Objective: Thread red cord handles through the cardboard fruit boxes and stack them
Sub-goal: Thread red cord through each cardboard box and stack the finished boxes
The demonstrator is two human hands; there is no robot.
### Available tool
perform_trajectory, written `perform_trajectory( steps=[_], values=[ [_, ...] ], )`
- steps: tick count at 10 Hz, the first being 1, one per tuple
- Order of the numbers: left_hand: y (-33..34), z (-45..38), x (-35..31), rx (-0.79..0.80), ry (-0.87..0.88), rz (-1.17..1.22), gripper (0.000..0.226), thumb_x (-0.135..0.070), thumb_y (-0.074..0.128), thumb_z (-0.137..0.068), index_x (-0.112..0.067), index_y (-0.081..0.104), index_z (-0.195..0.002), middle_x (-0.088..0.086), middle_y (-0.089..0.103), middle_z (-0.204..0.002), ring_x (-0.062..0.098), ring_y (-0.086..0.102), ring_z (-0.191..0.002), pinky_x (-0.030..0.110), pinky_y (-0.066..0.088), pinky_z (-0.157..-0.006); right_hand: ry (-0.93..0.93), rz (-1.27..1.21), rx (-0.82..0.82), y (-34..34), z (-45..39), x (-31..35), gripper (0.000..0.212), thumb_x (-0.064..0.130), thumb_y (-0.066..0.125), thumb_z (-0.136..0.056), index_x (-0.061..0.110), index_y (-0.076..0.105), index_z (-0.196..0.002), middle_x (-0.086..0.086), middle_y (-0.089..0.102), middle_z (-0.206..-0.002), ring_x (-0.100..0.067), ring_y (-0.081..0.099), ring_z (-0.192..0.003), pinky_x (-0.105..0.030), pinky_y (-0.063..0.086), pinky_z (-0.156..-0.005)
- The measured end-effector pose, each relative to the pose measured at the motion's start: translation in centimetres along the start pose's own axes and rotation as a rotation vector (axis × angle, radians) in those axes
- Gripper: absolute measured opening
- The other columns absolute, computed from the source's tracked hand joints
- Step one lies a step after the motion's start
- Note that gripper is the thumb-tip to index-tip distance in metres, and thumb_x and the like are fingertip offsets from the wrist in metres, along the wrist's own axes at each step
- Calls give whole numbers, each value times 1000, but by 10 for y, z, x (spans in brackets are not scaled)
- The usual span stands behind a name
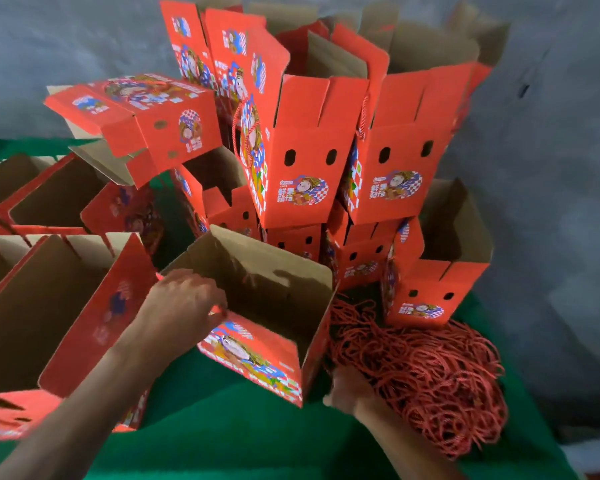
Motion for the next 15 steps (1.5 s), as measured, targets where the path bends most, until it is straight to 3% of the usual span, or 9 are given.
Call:
perform_trajectory(
  steps=[2, 4, 6, 7, 8, 9, 12, 14, 15],
  values=[
    [24, -11, -39, 76, -7, 135, 25, -48, 54, -93, -30, 55, -111, -11, 64, -110, 19, 65, -107, 36, 52, -76, 33, -160, -185, -36, 13, -5, 30, 33, 63, -75, 16, 51, -53, 11, 48, -43, -12, 42, -42, -35, 39, -52],
    [54, -23, -73, 319, 50, 436, 28, -39, 54, -95, -40, 47, -121, -22, 56, -105, 9, 63, -105, 22, 42, -80, -103, -1215, -195, -70, 33, 18, 5, -2, 70, -95, -4, 66, -91, -9, 71, -67, -21, 64, -48, -28, 47, -45],
    [71, -35, -87, 474, -77, 771, 34, -55, 42, -102, -29, 62, -106, -7, 71, -93, 5, 67, -84, 30, 51, -81, -349, -1466, -207, -84, 44, 46, 23, -11, 59, -96, -17, 64, -118, -24, 70, -90, -26, 74, -69, -31, 61, -66],
    [80, -40, -81, 546, -315, 957, 74, -71, 23, -98, -17, 74, -101, 2, 77, -94, 10, 72, -87, 27, 54, -79, -295, -1441, -269, -81, 40, 49, 18, -8, 63, -97, -11, 60, -114, -25, 69, -89, -27, 71, -69, -32, 58, -65],
    [98, -41, -72, 649, -468, 1013, 54, -50, 35, -106, -15, 75, -97, 3, 78, -92, 18, 75, -86, 30, 62, -69, -247, -1406, -318, -78, 37, 56, 17, -2, 65, -99, 1, 57, -113, -21, 71, -90, -27, 70, -73, -34, 58, -70],
    [116, -42, -68, 695, -458, 975, 28, -20, 51, -104, -12, 75, -90, 9, 76, -97, 23, 74, -89, 35, 62, -76, -224, -1350, -370, -79, 34, 60, 12, 3, 63, -101, 7, 56, -110, -19, 72, -90, -25, 70, -73, -31, 58, -69],
    [123, -45, -65, 664, -355, 831, 27, -9, 48, -104, 6, 67, -115, 26, 64, -124, 41, 61, -116, 49, 50, -101, -209, -972, -346, -84, 25, 64, 15, 9, 60, -103, 23, 55, -102, 2, 71, -77, -10, 66, -68, -29, 54, -64],
    [128, -49, -61, 650, -342, 804, 26, -8, 50, -102, 4, 69, -114, 24, 67, -120, 39, 63, -114, 47, 52, -100, -136, -678, -458, -89, 29, 61, 30, 18, 62, -94, 39, 46, -107, 4, 67, -98, -21, 68, -91, -41, 58, -83],
    [130, -51, -63, 665, -347, 787, 25, -12, 51, -101, 0, 72, -109, 20, 70, -117, 36, 66, -110, 48, 53, -98, -184, -420, -535, -91, 32, 70, 20, 15, 57, -100, 21, 50, -118, -3, 65, -98, -24, 65, -89, -38, 55, -82]
  ],
)
Point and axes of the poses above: each hand's wrist, its own z-axis away from the middle knuckle, its own y-axis out of the palm, x = y × z, the point moved 10 cm from there along -z, towards the middle knuckle
